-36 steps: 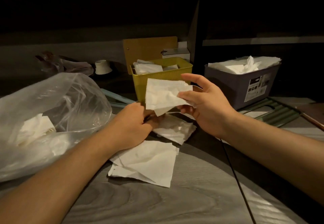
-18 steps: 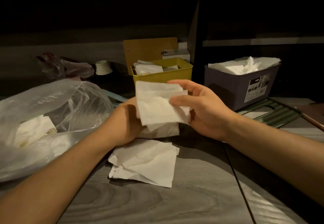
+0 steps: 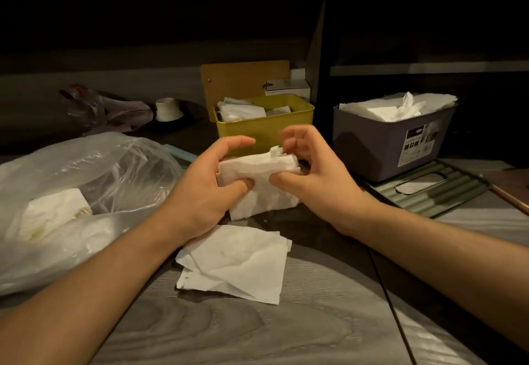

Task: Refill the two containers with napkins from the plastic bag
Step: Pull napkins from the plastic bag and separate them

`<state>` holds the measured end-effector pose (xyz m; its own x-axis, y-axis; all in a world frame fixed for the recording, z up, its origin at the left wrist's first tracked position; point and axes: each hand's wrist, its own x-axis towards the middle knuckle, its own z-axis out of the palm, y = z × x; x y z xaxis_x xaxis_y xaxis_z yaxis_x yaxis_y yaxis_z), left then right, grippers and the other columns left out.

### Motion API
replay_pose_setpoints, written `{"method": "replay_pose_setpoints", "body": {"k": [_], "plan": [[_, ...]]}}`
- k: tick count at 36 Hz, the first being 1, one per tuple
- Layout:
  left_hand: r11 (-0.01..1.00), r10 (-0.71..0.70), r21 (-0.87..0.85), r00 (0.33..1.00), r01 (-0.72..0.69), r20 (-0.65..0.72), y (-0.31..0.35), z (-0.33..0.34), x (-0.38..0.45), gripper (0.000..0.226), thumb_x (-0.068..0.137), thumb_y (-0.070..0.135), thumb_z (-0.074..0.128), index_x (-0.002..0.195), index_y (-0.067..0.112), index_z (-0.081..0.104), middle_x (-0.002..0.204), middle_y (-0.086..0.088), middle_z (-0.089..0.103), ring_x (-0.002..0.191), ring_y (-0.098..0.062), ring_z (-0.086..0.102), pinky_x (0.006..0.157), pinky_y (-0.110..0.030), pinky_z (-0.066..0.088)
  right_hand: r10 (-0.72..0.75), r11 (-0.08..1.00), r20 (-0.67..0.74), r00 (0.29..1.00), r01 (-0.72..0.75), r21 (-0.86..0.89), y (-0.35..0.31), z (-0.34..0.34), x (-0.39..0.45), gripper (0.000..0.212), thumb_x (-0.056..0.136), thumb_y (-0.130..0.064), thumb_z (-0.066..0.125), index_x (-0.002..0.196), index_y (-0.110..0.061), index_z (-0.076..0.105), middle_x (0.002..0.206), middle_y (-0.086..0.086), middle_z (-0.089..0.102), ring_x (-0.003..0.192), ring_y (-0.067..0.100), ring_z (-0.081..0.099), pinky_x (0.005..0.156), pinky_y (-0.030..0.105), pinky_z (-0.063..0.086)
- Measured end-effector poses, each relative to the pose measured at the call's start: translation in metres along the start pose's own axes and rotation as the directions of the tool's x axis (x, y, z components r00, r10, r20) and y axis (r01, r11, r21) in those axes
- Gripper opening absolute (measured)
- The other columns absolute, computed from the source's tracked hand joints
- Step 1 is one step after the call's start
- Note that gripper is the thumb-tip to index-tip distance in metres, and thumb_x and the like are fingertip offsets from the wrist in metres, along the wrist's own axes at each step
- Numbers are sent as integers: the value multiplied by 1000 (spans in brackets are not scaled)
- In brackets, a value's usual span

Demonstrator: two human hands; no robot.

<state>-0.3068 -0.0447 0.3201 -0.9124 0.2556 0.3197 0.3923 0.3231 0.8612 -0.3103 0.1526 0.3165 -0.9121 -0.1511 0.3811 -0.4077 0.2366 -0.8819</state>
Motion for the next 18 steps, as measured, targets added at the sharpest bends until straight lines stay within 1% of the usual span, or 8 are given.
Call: {"method": "replay_pose_setpoints", "body": {"k": [2,3,5,7,11,14,16,18], "plan": [[999,25,19,1000,-25,1,2,-2,0,55,92,5,67,132,39,53,128,16,61,117,-12,62,88,-31,61,-56,996,73,996,61,-68,-2,-3,-1,68,87,-10,74,138,-40,40,134,-10,48,123,4,50,92,25,55],[999,26,28,1000,-26,1,2,-2,-1,51,92,10,67,133,38,53,127,16,61,116,-10,62,87,-31,61,-54,995,122,991,64,-74,-2,-4,-1,71,88,-9,72,141,-42,37,134,-11,47,123,6,51,91,25,56],[1000,10,7,1000,-10,10,5,-1,-2,43,90,30,64,131,37,54,121,15,61,107,-7,64,78,-28,61,-25,996,200,979,43,-85,-2,-4,-2,72,90,-8,70,143,-42,36,126,-13,50,111,6,58,85,23,58],[1000,-30,-8,1000,30,-7,4,1,-3,41,87,47,55,126,37,57,114,13,62,101,-5,65,70,-21,59,-24,991,214,977,51,-120,-2,-4,-2,68,92,-11,68,143,-42,36,118,-14,51,102,3,60,82,18,57],[987,-128,-105,990,121,-66,5,4,0,21,102,37,47,117,35,62,112,6,63,98,-16,67,65,-23,58,-14,990,235,972,46,-133,-5,-1,-4,59,98,-22,62,144,-43,32,122,-15,47,107,6,58,85,15,55],[964,-205,-190,975,186,-85,9,7,1,27,106,39,41,111,32,66,109,0,66,98,-20,68,67,-27,60,-38,990,203,979,64,-124,-6,-1,-5,43,102,-32,54,139,-44,37,127,-13,47,112,1,53,81,8,51],[938,-267,-253,959,237,-92,12,8,2,36,104,48,39,107,29,69,106,-3,69,97,-21,68,70,-33,60,-76,981,161,984,102,-164,-5,-1,-5,32,103,-37,48,133,-47,44,128,-16,48,114,-8,48,82,3,46],[937,-279,-251,954,244,-114,13,10,2,35,102,50,43,101,28,71,102,-3,70,95,-21,68,67,-32,59,-96,968,126,987,122,-218,-4,0,-4,26,104,-38,45,128,-44,54,129,-18,51,114,-9,48,83,3,43]]}}
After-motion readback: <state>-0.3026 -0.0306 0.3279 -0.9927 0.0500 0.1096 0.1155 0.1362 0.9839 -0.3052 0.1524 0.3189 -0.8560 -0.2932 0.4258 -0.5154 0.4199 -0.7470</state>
